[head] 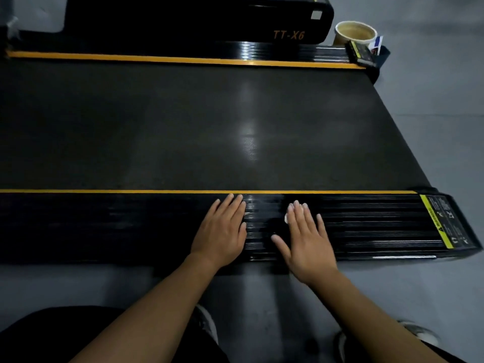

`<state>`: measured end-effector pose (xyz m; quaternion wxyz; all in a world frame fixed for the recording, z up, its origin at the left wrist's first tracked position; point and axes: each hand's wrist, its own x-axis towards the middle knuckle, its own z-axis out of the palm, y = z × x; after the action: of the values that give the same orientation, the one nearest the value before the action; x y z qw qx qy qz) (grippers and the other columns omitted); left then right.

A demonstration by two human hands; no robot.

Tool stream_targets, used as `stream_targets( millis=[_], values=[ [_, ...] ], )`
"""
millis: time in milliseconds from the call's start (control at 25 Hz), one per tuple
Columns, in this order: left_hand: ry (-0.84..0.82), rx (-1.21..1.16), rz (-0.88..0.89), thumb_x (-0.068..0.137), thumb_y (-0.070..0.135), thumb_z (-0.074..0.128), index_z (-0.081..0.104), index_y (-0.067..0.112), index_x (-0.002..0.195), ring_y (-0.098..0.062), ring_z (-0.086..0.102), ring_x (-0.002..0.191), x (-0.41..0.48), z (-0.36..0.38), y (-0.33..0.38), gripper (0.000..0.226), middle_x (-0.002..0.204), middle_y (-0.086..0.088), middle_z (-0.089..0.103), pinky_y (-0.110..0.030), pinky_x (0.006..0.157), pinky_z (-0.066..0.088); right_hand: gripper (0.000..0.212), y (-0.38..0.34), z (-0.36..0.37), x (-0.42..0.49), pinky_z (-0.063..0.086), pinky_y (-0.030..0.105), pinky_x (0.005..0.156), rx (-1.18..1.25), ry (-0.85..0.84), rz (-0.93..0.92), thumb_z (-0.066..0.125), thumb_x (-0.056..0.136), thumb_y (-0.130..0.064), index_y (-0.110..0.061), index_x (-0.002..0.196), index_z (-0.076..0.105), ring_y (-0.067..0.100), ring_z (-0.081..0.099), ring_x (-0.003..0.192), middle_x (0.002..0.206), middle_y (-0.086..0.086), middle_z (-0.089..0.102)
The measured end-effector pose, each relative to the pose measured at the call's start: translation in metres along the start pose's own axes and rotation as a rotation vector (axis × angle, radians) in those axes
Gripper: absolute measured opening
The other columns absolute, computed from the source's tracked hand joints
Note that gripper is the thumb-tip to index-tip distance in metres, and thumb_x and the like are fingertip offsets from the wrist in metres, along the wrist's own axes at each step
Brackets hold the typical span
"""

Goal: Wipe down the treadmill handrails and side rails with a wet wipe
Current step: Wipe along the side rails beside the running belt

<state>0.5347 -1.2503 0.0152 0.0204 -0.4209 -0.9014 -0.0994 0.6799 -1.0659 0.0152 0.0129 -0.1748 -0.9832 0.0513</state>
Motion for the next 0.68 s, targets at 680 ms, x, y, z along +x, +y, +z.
stream_targets(
  millis=[680],
  values=[
    [0.062, -0.072, 0.010, 0.097, 0.029, 0.039, 0.055, 0.005, 0.145, -0.025, 0.041, 0.148, 0.000, 0.002, -0.004, 0.056, 0.155, -0.010, 0.050, -0.046, 0.123, 0.031, 0.103, -0.015, -0.008, 0.054, -0.007, 0.044, 0.128, 0.055, -0.142, -0.106, -0.018, 0.085, -0.080, -0.015, 0.164, -0.002, 0.017, -0.019, 0.156, 0.171, 0.001, -0.012]
  ],
)
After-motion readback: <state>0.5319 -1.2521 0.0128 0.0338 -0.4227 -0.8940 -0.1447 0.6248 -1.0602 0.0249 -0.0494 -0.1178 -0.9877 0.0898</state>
